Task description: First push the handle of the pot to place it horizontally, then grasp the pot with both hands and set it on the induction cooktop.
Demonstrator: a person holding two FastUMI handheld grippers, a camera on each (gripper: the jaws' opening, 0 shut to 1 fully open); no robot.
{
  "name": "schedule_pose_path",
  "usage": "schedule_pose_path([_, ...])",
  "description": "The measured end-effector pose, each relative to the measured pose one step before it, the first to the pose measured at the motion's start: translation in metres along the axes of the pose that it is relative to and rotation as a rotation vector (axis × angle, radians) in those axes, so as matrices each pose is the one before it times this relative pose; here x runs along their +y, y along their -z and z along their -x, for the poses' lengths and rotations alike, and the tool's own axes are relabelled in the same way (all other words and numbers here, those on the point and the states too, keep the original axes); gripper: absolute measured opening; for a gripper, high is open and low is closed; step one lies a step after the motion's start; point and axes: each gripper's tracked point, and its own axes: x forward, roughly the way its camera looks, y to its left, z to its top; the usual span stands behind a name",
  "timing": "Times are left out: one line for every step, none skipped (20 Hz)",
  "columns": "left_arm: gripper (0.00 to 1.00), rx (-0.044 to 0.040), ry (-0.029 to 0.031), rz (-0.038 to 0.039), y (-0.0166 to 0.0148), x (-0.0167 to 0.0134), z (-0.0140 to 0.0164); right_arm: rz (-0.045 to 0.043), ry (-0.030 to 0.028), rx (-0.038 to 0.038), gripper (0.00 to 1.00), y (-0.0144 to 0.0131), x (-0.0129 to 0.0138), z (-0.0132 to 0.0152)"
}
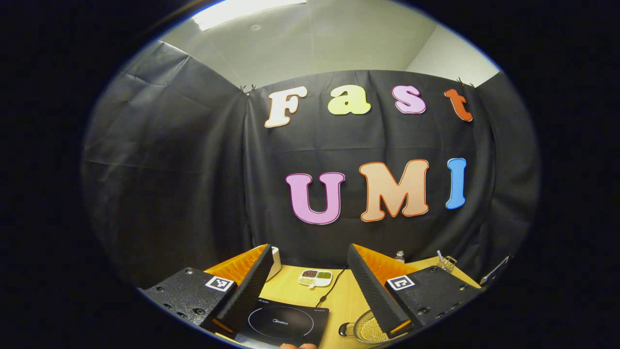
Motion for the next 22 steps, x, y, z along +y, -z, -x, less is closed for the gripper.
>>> schedule_pose_path([0.99, 0.00523, 0.00303, -0.00017, 0.00234, 0.00041, 0.00003, -0.00445, 0.00360, -0.01779, 0.04, -0.00700, -0.00092, 0.00234])
schedule_pose_path([0.99, 0.00486, 0.00354, 0.00024, 0.00380, 0.00032, 0.00100, -0.00690, 0.00156, -0.01908, 0.04, -0.00745, 0.00017, 0.00222])
schedule_pose_path([0.99, 0.00402, 0.00279, 0.00025, 0.00246, -0.00035, -0.00043, -0.00839, -0.00263, -0.02276, 0.05, -0.01036, 0.00092, 0.00639])
schedule_pose_path([0.99, 0.00394, 0.00426, 0.00035, 0.00179, -0.00082, -0.00017, -0.01101, -0.01110, -0.02001, 0.11, -0.00883, 0.00122, 0.00219])
schedule_pose_path([0.99, 0.00420, 0.00640, 0.00130, 0.00251, -0.00142, -0.00075, -0.00488, 0.00091, -0.01873, 0.12, -0.00737, 0.00096, 0.00266])
schedule_pose_path([0.99, 0.00641, 0.00815, 0.00136, 0.00305, -0.00133, -0.00047, -0.00125, 0.00540, -0.02460, 0.15, -0.00995, -0.00134, 0.00221])
schedule_pose_path([0.99, 0.01086, 0.00978, 0.00206, 0.00557, -0.00287, -0.00164, -0.00488, 0.00042, -0.01381, 0.24, -0.00760, -0.00035, 0.00168])
schedule_pose_path([0.99, 0.01385, 0.01280, 0.00261, 0.00757, -0.00485, -0.00143, -0.00841, -0.00166, -0.00930, 0.27, -0.00517, -0.00061, 0.00338])
schedule_pose_path([0.99, 0.01555, 0.00840, 0.00149, 0.00659, -0.00287, -0.00098, -0.01002, -0.00334, -0.00824, 0.43, -0.00392, 0.00143, -0.00191])
schedule_pose_path([0.99, 0.01453, 0.01071, 0.00228, 0.00900, -0.00406, -0.00208, -0.01275, -0.00766, -0.01118, 0.58, -0.00452, 0.00270, 0.00238])
schedule_pose_path([0.99, 0.01575, 0.01315, 0.00094, 0.00715, -0.00502, -0.00184, -0.00507, 0.00632, -0.01290, 0.74, -0.00433, -0.00252, -0.00191])
schedule_pose_path([0.99, 0.02162, 0.01261, -0.00178, 0.01187, -0.00438, -0.00217, -0.00851, 0.00151, -0.01803, 0.84, -0.00876, -0.00196, 0.00132])
schedule_pose_path([0.99, 0.02456, 0.01281, -0.00227, 0.01195, -0.00490, -0.00195, -0.00410, 0.00591, -0.00862, 0.95, -0.00512, -0.00084, -0.00059])
schedule_pose_path([0.99, 0.03036, 0.01523, -0.00103, 0.01353, -0.00621, -0.00235, -0.00206, 0.00551, -0.00613, 0.98, -0.00387, -0.00189, -0.00029])
schedule_pose_path([0.99, 0.03584, 0.01771, 0.00398, 0.01404, -0.00626, -0.00243, 0.00104, 0.00602, -0.00365, 0.99, -0.00190, -0.00208, 0.00096])
schedule_pose_path([0.99, 0.04699, 0.01323, 0.00676, 0.01897, -0.00536, -0.00410, 0.00302, 0.00528, -0.00039, 0.99, -0.00171, -0.00203, -0.00077])
schedule_pose_path([0.99, 0.04759, 0.00697, 0.01064, 0.01861, -0.00395, -0.00266, 0.00298, 0.00404, 0.00240, 0.99, 0.00031, -0.00244, -0.00157])
schedule_pose_path([1.00, 0.04220, 0.00420, 0.00910, 0.01726, -0.00329, -0.00603, 0.00140, 0.00214, 0.00538, 0.99, 0.00003, -0.00149, -0.00239])
schedule_pose_path([1.00, 0.04009, 0.00515, 0.00526, 0.01705, -0.00332, -0.00532, 0.00046, 0.00492, 0.00579, 0.99, 0.00093, -0.00232, -0.00264])
schedule_pose_path([1.00, 0.04687, 0.00644, 0.00203, 0.01721, -0.00334, -0.00484, -0.00087, 0.00166, 0.00558, 0.99, 0.00002, -0.00191, -0.00243])
schedule_pose_path([1.00, 0.04773, 0.00646, 0.00102, 0.01939, -0.00274, -0.00438, -0.00115, 0.00342, 0.00490, 0.99, 0.00039, -0.00231, -0.00185])
schedule_pose_path([1.00, 0.04331, 0.00516, 0.00033, 0.01769, -0.00137, -0.00499, 0.00064, 0.00512, 0.00323, 0.97, -0.00031, -0.00210, -0.00233])
